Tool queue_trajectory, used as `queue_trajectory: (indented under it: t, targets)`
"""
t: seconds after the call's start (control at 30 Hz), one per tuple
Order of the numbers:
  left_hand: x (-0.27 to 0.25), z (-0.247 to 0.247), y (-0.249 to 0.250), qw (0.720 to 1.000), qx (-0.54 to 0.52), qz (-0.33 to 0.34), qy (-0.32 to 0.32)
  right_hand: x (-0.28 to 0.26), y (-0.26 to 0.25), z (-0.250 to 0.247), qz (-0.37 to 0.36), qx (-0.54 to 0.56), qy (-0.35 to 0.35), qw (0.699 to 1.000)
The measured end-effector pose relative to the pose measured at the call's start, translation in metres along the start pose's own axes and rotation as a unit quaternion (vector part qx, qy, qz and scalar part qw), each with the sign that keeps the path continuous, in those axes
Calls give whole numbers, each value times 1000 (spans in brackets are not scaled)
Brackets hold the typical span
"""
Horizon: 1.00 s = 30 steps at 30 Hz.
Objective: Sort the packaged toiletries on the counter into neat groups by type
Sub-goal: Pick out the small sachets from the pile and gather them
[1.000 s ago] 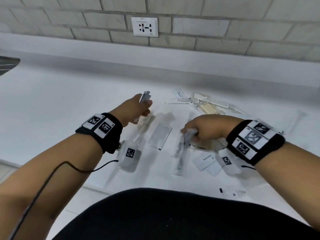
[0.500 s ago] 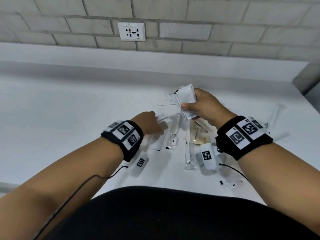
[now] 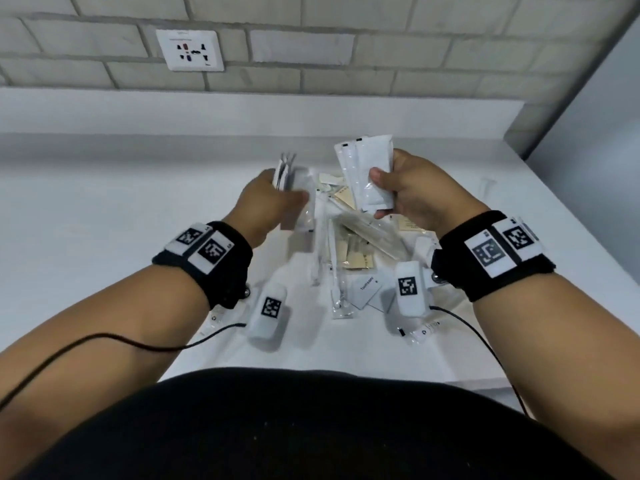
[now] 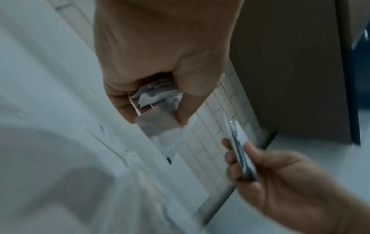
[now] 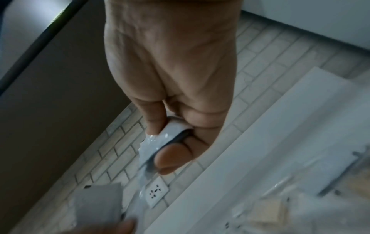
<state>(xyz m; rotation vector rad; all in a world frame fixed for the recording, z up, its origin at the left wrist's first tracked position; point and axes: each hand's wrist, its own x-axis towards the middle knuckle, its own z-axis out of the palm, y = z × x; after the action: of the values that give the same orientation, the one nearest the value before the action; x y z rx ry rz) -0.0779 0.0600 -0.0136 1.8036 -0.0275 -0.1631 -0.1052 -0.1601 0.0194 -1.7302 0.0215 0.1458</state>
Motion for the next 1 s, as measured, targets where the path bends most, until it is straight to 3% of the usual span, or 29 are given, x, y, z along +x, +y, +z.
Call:
queue_trajectory:
  t: [0.07, 0.17, 0.23, 0.3, 0.4, 0.5, 0.73, 0.8, 0.87, 0.93, 1.0]
  targets:
    - [-6, 12, 15, 985, -169, -11, -44, -3, -4, 16, 7, 78, -31, 996]
    - [-14, 30, 30, 935, -316, -79, -139, -3, -6, 34, -3, 80, 0, 997]
    - [-17, 35, 31, 898, -380, -105, -197, -7, -7, 33, -16, 55, 40, 998]
    - [-21, 39, 30, 879, -412, -107, -217, -11, -4, 27, -24, 67, 57, 996]
    - [-29, 52, 30, 880, -420, -99, -198, -14, 1, 19, -51, 66, 52, 995]
    - [-35, 62, 30, 882, -424, -96, -182, -10, 7, 10, -48, 24, 93, 994]
    - [-44, 85, 30, 895, -418, -105, -116, -13, 7, -19, -1, 29, 26, 999]
    - [-43, 88, 33, 893, -423, -117, -100, -11, 1, -31, -38, 40, 46, 997]
    - [-41, 90, 36, 889, -427, -129, -101, -10, -5, -43, -133, 74, 76, 985]
    - [-40, 92, 40, 877, -445, -132, -122, -10, -6, -51, -230, 43, 70, 970]
    - [-40, 96, 44, 870, -455, -124, -142, -11, 0, -55, -254, -16, 47, 966]
